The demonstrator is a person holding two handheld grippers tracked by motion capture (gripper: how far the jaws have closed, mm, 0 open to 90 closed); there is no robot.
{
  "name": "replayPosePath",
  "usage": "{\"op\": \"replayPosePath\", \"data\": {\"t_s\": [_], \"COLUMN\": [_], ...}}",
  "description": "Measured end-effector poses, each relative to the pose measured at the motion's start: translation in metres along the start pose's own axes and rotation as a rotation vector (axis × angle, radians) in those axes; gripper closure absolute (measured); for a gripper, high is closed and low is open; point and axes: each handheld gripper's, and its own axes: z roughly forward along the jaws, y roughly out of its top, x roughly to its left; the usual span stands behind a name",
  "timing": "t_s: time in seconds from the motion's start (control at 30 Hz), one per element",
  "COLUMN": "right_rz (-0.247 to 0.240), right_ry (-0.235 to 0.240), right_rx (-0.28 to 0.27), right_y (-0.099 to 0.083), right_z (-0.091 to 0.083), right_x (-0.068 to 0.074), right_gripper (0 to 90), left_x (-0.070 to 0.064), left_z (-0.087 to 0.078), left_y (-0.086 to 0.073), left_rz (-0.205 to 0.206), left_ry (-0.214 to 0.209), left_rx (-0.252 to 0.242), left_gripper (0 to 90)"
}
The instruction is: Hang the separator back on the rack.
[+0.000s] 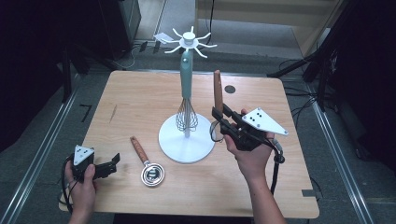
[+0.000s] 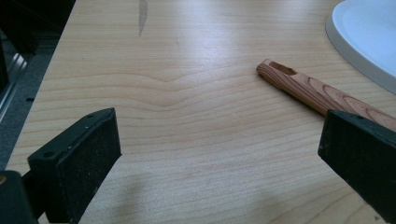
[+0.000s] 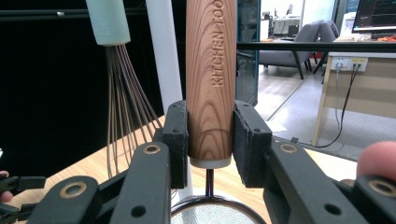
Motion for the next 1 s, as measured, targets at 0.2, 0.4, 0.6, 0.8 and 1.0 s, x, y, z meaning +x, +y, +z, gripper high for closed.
{"op": "replayPosePath", "data": {"t_s": [0.2, 0.4, 0.6, 0.8, 1.0], "right_rz": [-0.007, -0.005, -0.011, -0.020, -0.028], "right_ry": [0.008, 0.013, 0.016, 0.024, 0.032], "right_rx": [-0.004, -0.010, -0.023, -0.037, -0.045], "right_y": [0.004, 0.008, 0.012, 0.017, 0.022], "right_z": [0.000, 0.001, 0.001, 0.001, 0.000], "right_x": [0.003, 0.005, 0.007, 0.009, 0.012], "right_gripper": [70.6, 70.5, 70.5, 70.5, 70.5], "left_x": [0.000, 0.000, 0.000, 0.000, 0.000], "left_z": [0.000, 0.000, 0.000, 0.000, 0.000], "left_y": [0.000, 0.000, 0.000, 0.000, 0.000], "left_rz": [-0.001, -0.001, -0.001, -0.001, -0.001], "left_ry": [-0.003, -0.002, -0.003, -0.002, -0.004], "left_rx": [-0.003, -0.003, -0.003, -0.004, -0.004], "left_gripper": [0.0, 0.0, 0.0, 0.0, 0.0]}}
